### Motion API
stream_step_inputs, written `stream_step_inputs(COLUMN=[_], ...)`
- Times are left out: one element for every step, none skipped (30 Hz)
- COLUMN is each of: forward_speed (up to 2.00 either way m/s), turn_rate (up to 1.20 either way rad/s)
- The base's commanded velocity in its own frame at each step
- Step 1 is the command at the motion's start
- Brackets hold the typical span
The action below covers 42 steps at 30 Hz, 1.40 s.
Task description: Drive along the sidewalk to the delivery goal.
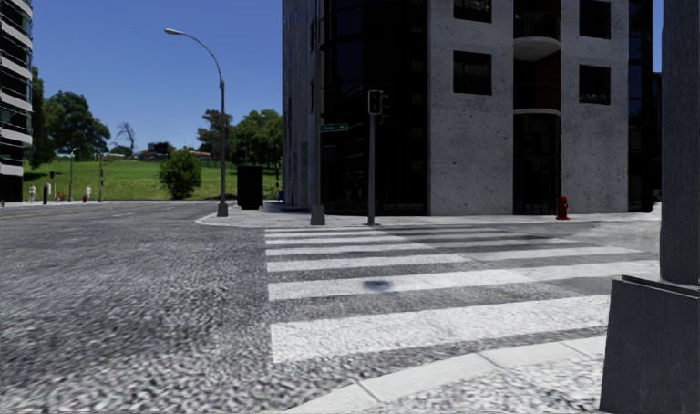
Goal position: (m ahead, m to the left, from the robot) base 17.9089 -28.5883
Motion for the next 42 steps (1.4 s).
stream_step_inputs(forward_speed=[2.00,2.00,2.00,2.00,2.00,2.00,2.00,2.00,2.00,2.00,1.94,1.94,1.77,1.62,1.46,1.38,1.38,1.31,1.23,1.17,1.14,1.14,1.12,1.11,1.11,1.11,1.11,1.11,1.11,1.11,1.11,1.11,1.11,1.11,1.11,1.11,1.11,1.11,1.11,1.11,1.11,1.11], turn_rate=[-0.47,-0.39,-0.39,-0.39,-0.39,-0.38,-0.38,-0.38,-0.38,-0.32,-0.20,-0.20,-0.03,0.00,0.00,0.00,0.00,0.00,0.00,0.00,0.00,0.00,0.00,0.00,0.00,0.00,0.00,0.00,0.00,0.00,0.00,0.00,0.00,0.00,0.00,0.00,0.00,0.00,0.00,0.00,0.00,0.00])
